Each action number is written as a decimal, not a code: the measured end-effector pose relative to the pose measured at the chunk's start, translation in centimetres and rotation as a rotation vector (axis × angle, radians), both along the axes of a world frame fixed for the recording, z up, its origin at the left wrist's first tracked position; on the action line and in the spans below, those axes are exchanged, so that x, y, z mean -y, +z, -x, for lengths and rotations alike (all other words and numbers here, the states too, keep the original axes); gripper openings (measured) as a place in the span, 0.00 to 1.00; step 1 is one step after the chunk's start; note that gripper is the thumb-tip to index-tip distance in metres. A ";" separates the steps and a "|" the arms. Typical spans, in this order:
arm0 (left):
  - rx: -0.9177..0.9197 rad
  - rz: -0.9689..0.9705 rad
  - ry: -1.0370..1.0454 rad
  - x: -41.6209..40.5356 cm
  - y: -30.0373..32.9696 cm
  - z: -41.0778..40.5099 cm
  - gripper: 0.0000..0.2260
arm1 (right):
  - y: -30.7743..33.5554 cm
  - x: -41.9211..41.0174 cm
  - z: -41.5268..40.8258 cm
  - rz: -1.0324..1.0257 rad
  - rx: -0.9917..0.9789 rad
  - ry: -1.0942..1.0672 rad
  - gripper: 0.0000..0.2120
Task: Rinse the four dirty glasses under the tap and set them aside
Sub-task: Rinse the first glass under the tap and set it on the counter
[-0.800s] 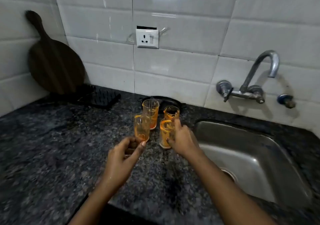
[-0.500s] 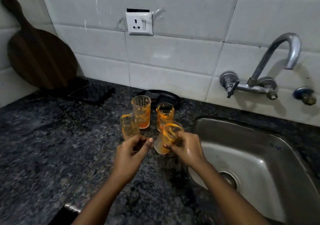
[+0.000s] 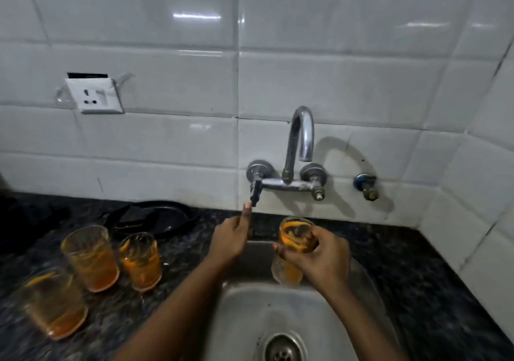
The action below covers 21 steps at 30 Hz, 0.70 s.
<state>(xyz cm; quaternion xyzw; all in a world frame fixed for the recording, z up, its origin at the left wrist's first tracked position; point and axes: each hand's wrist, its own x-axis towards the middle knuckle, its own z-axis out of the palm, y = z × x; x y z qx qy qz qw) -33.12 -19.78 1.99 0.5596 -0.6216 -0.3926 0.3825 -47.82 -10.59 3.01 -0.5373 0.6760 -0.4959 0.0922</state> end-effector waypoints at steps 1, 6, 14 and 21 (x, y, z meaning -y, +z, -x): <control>0.042 -0.002 0.022 1.4 0.7 1.2 0.33 | 0.2 0.4 0.2 -0.012 -0.033 -0.002 0.17; 0.225 -0.011 0.079 5.6 1.7 5.2 0.36 | 0.8 1.9 0.4 -0.063 -0.039 -0.011 0.36; -0.307 -0.237 0.186 7.2 0.3 5.0 0.29 | -1.9 2.8 1.6 -0.131 0.189 -0.037 0.35; -0.207 -0.378 -0.034 -1.0 -6.5 1.0 0.18 | -5.3 1.7 1.3 -0.128 0.477 0.070 0.29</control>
